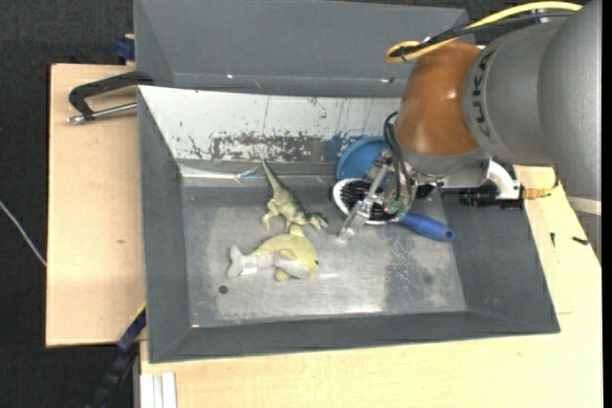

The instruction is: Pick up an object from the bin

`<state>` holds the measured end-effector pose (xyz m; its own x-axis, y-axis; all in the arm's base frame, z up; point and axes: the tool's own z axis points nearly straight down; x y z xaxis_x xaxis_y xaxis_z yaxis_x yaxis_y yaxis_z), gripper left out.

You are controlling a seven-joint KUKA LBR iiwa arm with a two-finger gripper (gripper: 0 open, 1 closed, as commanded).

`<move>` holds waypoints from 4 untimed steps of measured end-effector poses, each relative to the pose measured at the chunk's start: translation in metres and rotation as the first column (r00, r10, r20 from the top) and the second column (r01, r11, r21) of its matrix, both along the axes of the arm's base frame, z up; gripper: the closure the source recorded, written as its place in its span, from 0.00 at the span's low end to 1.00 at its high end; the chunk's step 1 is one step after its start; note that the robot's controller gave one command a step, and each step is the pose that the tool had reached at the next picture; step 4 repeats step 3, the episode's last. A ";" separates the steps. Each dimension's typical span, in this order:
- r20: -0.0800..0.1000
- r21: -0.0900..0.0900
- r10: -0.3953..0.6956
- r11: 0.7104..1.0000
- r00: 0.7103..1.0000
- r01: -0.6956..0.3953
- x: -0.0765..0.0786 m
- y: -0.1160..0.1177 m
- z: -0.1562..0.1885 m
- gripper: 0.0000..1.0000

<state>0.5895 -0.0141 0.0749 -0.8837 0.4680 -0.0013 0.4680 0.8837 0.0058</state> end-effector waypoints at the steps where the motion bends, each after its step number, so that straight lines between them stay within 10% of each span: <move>1: 0.002 -0.002 0.002 1.000 1.000 -0.002 0.002 0.001 0.002 0.00; 2: 0.005 -0.003 0.002 1.000 1.000 -0.002 0.003 0.001 0.003 1.00; 4: 0.006 -0.003 0.004 1.000 1.000 -0.004 0.005 0.002 0.060 1.00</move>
Offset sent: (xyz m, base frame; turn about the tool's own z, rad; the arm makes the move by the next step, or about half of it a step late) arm 0.0000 0.0000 0.0000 0.0000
